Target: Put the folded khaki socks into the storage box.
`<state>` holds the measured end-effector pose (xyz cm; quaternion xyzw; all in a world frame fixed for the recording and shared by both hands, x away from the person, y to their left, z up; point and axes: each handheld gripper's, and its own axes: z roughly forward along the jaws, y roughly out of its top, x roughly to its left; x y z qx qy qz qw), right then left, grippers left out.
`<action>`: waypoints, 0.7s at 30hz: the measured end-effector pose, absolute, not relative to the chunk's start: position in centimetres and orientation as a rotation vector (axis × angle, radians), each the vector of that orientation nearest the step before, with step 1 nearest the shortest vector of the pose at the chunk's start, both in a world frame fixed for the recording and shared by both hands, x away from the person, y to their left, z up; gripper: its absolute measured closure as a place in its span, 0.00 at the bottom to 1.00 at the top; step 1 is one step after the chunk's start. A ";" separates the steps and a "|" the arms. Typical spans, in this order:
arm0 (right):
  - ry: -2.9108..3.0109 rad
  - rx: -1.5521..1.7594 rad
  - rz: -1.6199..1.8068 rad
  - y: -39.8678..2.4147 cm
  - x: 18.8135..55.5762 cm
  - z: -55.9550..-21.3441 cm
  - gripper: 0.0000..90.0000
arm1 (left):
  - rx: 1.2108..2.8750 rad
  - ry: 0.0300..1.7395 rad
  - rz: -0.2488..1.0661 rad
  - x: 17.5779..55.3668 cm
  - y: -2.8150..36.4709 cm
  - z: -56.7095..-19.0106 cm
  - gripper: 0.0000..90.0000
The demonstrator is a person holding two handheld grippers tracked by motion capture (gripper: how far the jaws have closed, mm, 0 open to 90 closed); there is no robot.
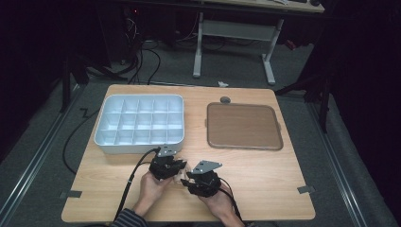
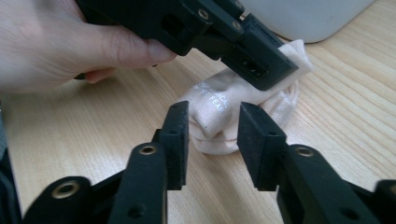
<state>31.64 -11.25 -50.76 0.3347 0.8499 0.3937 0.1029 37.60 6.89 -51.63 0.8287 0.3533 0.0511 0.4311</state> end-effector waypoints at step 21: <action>2.560 0.996 1.056 -11.9 31.7 -52.1 0.96 | 2.066 0.825 0.113 37.3 6.7 -51.6 0.77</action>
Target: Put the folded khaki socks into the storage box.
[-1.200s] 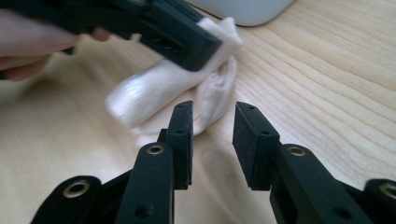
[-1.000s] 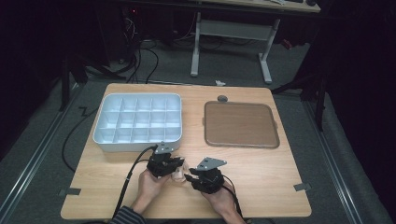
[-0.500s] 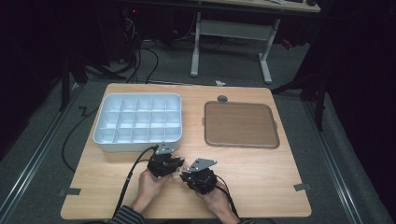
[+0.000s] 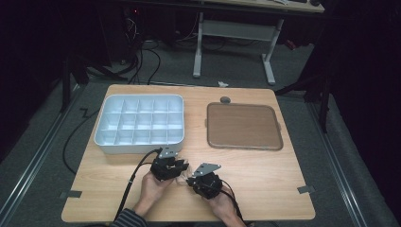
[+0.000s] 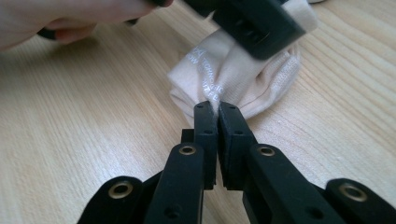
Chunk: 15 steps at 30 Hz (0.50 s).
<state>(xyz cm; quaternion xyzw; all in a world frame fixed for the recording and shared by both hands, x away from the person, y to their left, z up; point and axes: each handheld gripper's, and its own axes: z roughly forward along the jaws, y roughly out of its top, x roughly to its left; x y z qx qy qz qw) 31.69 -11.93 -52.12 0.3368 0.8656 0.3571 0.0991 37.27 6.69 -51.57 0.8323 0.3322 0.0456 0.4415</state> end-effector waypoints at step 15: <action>2.571 1.012 1.076 -12.1 32.0 -52.1 0.96 | 2.087 0.967 0.234 34.4 7.8 -52.3 0.54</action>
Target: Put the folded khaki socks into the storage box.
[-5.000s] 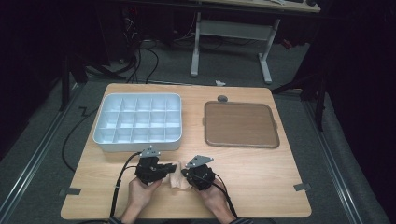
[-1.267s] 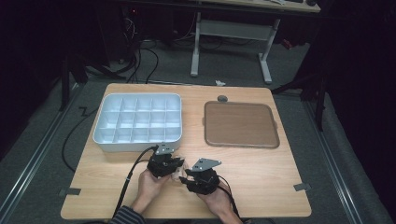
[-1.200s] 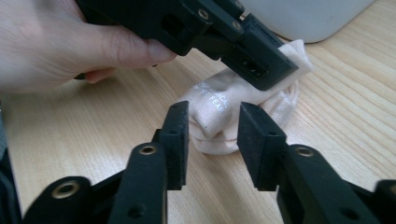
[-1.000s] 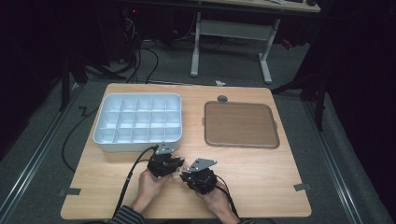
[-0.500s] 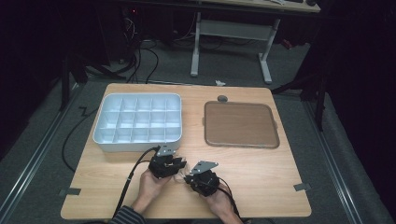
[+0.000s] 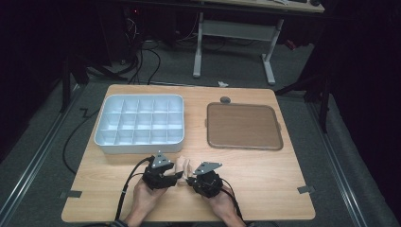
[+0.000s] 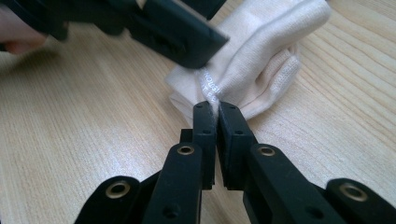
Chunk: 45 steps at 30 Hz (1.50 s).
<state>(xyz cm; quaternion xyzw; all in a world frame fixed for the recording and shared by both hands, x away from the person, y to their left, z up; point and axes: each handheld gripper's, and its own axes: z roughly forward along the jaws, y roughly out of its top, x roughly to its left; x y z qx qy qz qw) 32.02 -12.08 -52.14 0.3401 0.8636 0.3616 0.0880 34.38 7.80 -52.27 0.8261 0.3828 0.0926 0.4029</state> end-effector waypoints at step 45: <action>2.158 1.316 1.073 -23.1 30.6 -51.6 0.65 | 2.003 1.072 0.126 36.6 6.6 -51.8 0.38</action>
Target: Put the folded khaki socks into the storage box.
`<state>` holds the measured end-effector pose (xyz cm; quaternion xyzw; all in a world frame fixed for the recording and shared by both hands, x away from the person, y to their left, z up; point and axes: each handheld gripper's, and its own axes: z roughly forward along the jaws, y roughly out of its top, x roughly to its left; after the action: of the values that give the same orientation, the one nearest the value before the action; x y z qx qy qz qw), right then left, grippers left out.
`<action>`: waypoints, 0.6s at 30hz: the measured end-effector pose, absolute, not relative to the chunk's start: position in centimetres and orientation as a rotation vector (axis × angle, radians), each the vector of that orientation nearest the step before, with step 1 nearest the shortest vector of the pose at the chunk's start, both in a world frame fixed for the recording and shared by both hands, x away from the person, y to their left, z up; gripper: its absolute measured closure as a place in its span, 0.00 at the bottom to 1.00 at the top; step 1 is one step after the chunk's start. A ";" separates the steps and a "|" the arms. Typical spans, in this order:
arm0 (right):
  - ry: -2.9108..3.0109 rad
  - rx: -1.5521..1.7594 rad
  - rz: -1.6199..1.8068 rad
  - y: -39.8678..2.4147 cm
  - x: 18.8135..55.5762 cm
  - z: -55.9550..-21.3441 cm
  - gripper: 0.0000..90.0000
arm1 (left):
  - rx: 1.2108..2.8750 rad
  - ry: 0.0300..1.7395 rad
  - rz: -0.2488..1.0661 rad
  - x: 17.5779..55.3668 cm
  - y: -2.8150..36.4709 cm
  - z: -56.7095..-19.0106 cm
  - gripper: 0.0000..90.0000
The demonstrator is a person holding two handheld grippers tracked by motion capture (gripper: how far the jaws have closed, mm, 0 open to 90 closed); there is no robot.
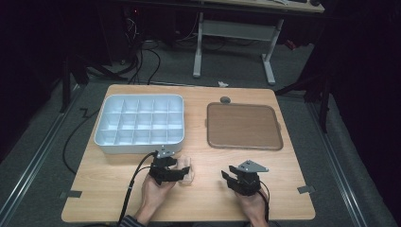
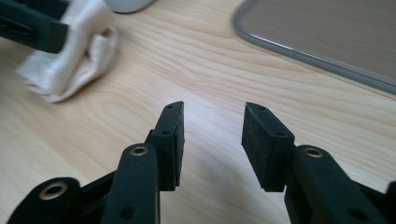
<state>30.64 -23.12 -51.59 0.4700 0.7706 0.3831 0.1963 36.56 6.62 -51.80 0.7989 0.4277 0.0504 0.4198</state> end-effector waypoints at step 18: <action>2.043 1.437 0.923 -27.2 31.5 -52.8 0.57 | 2.066 1.072 0.056 37.4 5.9 -52.3 0.58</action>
<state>31.48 -27.21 -52.79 0.5242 0.7453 0.3369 0.2372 37.42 5.94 -52.35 0.8151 0.4229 0.0219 0.3954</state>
